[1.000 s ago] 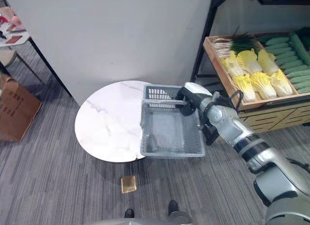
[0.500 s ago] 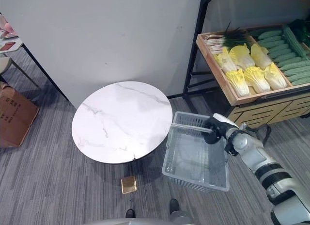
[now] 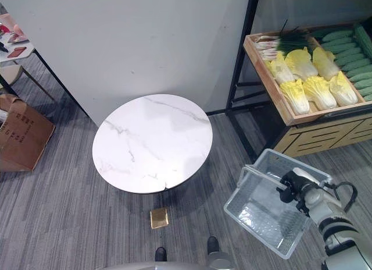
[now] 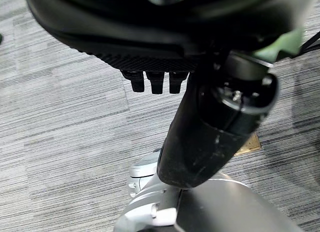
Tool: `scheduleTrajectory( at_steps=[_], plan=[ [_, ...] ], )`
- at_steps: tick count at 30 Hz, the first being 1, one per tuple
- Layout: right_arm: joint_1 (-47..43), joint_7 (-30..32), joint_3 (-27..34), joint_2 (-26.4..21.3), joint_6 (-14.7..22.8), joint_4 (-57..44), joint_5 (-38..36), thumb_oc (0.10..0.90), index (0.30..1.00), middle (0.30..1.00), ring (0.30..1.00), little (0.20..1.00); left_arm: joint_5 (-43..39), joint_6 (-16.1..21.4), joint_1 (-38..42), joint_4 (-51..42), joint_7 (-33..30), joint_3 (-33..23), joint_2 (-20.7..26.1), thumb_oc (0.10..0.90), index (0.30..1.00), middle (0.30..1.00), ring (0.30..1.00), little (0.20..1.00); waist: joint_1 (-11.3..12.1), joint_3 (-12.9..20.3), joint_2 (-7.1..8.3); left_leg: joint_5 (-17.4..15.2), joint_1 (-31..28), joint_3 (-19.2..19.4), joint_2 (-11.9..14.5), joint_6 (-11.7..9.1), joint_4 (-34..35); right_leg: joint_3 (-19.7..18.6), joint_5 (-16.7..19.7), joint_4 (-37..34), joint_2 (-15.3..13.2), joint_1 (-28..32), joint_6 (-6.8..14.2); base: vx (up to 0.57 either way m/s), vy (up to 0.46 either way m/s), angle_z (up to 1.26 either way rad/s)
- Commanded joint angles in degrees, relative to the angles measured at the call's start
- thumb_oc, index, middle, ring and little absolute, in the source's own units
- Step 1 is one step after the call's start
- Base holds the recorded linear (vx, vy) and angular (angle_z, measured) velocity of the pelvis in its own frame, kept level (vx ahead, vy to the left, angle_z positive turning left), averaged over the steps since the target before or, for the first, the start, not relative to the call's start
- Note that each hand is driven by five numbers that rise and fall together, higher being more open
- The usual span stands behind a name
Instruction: Get the vegetables into the basket
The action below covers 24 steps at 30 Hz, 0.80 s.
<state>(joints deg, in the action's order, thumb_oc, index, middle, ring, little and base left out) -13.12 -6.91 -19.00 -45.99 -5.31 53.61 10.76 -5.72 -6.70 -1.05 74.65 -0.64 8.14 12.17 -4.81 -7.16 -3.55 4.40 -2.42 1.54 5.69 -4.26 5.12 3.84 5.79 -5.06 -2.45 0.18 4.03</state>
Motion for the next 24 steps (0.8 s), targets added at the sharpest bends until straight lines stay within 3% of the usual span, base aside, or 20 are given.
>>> scheduleTrajectory(
  at_steps=[1, 8, 16, 24],
  plan=[
    [-6.7, 6.0, 4.5, 2.2, 2.6, 5.4, -3.1, 0.4, 0.3, 0.3, 0.3, 0.3, -0.9, 0.7, 2.1, 2.5, 0.6, 1.9, 1.1, 0.9, 1.0, 1.0, 1.0, 1.0, 1.2, 2.1, 6.68, -6.1, -4.3, 1.1, -2.9, 1.2, -0.3, -2.6, -0.8, 0.9, -2.9, -1.1, 4.4, 0.0, 0.0, 0.0],
    [-5.7, 7.9, 6.2, 5.9, 2.8, 11.8, -4.7, 0.4, 0.3, 0.3, 0.3, 0.3, -0.7, 1.0, 2.4, 2.6, 0.2, 2.2, 1.3, 0.9, 1.0, 1.0, 1.0, 1.0, 1.1, 2.2, 6.8, -6.0, -4.3, 1.2, -3.1, 1.4, -0.3, -2.7, -0.5, 0.8, -2.9, -1.2, 4.4, 0.0, 0.0, 0.0],
    [-5.4, 8.5, 6.4, 7.0, 2.8, 11.0, -5.4, 0.4, 0.3, 0.3, 0.3, 0.3, 0.0, 1.2, 2.3, 2.4, -0.1, 2.6, 1.2, 0.9, 1.0, 1.0, 1.0, 1.0, 1.0, 2.2, 7.11, -6.1, -4.0, 1.9, -3.6, 1.8, -0.4, -3.5, 0.3, 1.0, -3.4, -2.0, 4.9, -0.01, 0.021, -0.01],
    [-7.4, 7.3, 2.8, 8.0, 2.3, 8.9, -2.1, 0.4, 0.3, 0.3, 0.3, 0.3, 1.8, 1.6, 2.9, 1.9, -0.4, 3.5, 1.8, 0.9, 1.0, 1.0, 1.0, 1.0, 0.3, 0.6, 7.6, -7.1, -3.6, 5.1, -5.6, 3.4, -0.6, -7.3, 3.0, 1.5, -4.3, -5.2, 6.6, -0.04, 0.084, -0.23]
  ],
)
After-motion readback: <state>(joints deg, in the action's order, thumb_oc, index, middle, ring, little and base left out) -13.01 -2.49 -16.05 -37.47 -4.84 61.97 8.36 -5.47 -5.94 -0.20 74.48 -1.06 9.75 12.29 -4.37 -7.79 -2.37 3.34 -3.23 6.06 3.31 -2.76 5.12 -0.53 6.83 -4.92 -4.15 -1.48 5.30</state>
